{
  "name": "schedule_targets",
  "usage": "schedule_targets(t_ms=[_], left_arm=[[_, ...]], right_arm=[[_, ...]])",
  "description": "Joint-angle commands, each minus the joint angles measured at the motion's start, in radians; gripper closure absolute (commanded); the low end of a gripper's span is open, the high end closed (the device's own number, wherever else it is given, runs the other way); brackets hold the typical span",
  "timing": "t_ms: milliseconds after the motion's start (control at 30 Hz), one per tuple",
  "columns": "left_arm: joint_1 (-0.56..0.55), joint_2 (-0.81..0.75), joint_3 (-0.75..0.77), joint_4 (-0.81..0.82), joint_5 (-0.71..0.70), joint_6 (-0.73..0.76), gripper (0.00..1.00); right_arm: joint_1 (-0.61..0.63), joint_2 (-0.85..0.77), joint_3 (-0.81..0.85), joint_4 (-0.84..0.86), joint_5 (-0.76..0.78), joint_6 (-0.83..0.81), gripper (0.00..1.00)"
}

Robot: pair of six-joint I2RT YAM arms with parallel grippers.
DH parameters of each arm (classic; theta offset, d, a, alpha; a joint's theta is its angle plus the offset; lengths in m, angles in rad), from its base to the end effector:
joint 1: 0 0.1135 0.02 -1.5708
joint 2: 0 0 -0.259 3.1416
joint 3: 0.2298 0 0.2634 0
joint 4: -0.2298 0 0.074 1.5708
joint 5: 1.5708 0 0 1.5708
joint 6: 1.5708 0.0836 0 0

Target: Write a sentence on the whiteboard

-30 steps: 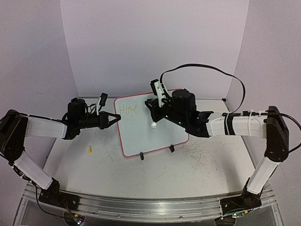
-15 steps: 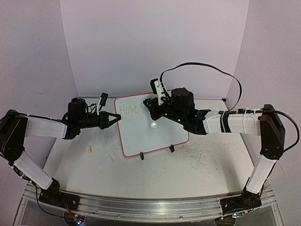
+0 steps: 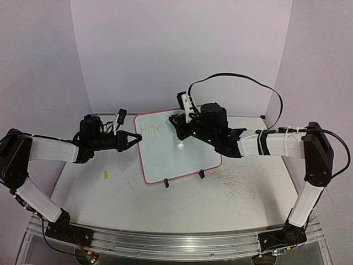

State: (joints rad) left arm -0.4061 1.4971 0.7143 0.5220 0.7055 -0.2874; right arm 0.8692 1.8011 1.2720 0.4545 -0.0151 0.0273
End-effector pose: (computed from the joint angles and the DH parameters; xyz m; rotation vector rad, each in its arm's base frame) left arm 0.3075 -0.1912 0.1980 0.6302 1.8105 -1.1202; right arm 0.3140 0.3735 0.2763 -0.7021 1.5393 0.6920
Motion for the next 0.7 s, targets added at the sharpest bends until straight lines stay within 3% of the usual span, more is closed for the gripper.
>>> schedule_targets(t_ms=[0, 667], left_arm=[[0.001, -0.021, 0.033, -0.026, -0.125, 0.095, 1.0], [-0.003, -0.021, 0.034, -0.028, -0.121, 0.102, 1.0]], right_arm=[[0.003, 0.014, 0.048, 0.036, 0.015, 0.011, 1.0], [0.002, 0.037, 0.059, 0.01, 0.09, 0.017, 1.0]])
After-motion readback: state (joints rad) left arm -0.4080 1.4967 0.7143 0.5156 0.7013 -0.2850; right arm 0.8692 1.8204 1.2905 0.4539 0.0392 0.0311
